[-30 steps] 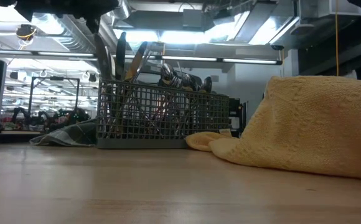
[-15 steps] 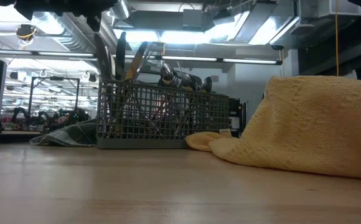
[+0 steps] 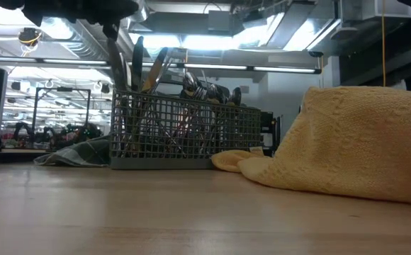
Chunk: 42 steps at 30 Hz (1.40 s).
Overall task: Sort silverware
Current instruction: Put the silver fork into the gray silverware basket
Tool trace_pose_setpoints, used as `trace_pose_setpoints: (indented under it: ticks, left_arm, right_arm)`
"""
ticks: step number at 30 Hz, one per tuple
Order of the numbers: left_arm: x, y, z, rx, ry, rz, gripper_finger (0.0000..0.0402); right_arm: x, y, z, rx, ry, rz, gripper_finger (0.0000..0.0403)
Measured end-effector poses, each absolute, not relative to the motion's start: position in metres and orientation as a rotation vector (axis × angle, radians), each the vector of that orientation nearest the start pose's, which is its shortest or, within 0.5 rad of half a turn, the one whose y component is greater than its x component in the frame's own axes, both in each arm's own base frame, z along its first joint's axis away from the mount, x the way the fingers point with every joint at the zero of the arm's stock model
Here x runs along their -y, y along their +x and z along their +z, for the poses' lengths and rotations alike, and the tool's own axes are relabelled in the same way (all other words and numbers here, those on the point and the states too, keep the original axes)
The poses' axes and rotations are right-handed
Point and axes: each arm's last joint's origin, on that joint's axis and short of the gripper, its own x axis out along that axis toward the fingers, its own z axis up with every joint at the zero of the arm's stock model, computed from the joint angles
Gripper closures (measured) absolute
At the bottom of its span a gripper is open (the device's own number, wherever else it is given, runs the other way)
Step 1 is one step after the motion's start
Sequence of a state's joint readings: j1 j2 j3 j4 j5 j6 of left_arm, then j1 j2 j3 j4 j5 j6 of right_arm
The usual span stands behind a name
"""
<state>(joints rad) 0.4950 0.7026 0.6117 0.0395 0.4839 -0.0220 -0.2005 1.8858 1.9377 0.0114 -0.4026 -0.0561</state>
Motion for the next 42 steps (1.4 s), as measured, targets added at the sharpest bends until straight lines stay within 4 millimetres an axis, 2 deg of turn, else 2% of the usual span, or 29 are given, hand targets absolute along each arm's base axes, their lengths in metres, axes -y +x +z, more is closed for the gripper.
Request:
trace_pose_setpoints:
  ticks: [9,17,26,29,33,37,42]
  left_arm:
    - [-0.069,0.156,0.301,-0.084,-0.058,0.012,0.04]
    - [-0.068,0.156,0.3,-0.086,-0.065,0.005,0.04]
    - [-0.068,0.156,0.298,-0.1,-0.1,0.007,0.0398]
    - [-0.068,0.156,0.299,-0.095,-0.13,0.008,0.0382]
    - [-0.069,0.155,0.303,-0.064,-0.153,0.037,0.0337]
    - [-0.07,0.154,0.302,-0.071,-0.164,0.041,0.0298]
    - [-0.07,0.154,0.302,-0.072,-0.11,0.044,0.0277]
  right_arm:
    - [0.077,0.431,0.434,0.076,-0.078,0.196,0.032]
    - [0.08,0.431,0.432,0.051,-0.087,0.122,0.0393]
    - [0.081,0.43,0.427,-0.014,-0.05,0.069,0.0397]
    - [0.084,0.429,0.426,-0.035,-0.039,0.061,0.0399]
    - [0.087,0.426,0.418,-0.117,-0.003,0.078,0.04]
    - [0.091,0.411,0.427,-0.166,0.004,0.039,0.0401]
    - [0.097,0.406,0.42,-0.258,-0.056,-0.045,0.0401]
